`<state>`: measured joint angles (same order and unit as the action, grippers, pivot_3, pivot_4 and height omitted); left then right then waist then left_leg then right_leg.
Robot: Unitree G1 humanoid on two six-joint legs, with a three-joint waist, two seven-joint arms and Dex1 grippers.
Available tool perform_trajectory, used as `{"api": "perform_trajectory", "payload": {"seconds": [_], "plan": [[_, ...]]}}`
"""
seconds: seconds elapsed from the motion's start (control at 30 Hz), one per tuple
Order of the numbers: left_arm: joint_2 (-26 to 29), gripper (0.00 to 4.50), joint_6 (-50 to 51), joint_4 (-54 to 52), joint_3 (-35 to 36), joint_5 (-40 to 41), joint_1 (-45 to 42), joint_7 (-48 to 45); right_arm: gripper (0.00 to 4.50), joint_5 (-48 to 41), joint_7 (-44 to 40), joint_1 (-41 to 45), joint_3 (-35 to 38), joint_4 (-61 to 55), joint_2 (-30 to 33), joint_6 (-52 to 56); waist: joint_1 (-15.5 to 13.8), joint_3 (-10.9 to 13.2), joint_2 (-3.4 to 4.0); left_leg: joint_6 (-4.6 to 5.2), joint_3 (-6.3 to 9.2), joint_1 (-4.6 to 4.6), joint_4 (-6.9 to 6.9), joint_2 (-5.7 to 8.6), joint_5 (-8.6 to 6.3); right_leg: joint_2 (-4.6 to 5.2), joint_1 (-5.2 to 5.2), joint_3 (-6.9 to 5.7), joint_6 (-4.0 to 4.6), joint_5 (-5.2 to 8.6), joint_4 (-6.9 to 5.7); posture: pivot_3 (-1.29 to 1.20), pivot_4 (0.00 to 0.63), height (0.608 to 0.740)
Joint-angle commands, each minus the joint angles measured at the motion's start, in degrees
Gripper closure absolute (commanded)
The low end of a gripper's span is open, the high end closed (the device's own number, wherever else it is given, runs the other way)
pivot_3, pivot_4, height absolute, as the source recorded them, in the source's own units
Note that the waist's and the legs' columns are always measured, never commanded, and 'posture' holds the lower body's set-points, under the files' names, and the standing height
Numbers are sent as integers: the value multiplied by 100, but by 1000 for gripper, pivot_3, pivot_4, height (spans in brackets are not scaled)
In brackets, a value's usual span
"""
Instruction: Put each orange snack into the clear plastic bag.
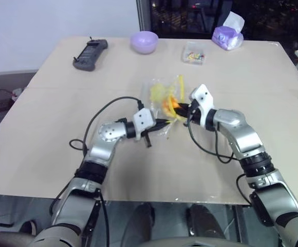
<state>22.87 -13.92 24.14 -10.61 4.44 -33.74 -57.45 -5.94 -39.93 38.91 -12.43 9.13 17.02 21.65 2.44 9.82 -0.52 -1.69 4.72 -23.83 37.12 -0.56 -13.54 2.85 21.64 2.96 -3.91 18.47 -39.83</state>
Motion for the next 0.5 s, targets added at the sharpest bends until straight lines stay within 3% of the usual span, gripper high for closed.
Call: {"api": "perform_trajectory", "payload": {"seconds": [0.03, 0.2, 0.5], "plan": [[-39, 4500, -172, -133, -2, 35, -136, -43, 4488, 230, 413, 257, 266, 510, 75, -348, 2, 0, 0, 0, -1, 0, 0, 0, 0, 0, 0, 1, 0, 0, 0, 0, 150, 740], [38, 4500, -251, -74, 0, 38, -186, -116, 4488, 316, 478, 413, 436, 924, 290, -662, 3, 0, 0, -8, -2, 0, 1, 0, 4, 0, 0, 2, 0, 0, 0, 0, 150, 740], [5, 4500, -803, 425, -116, 61, -613, -593, 4488, -137, -919, 114, 119, 393, 361, -727, 15, 0, 0, -5, -3, 0, 1, -1, 3, -1, 0, 2, 0, 0, 1, 0, 150, 740]]}}
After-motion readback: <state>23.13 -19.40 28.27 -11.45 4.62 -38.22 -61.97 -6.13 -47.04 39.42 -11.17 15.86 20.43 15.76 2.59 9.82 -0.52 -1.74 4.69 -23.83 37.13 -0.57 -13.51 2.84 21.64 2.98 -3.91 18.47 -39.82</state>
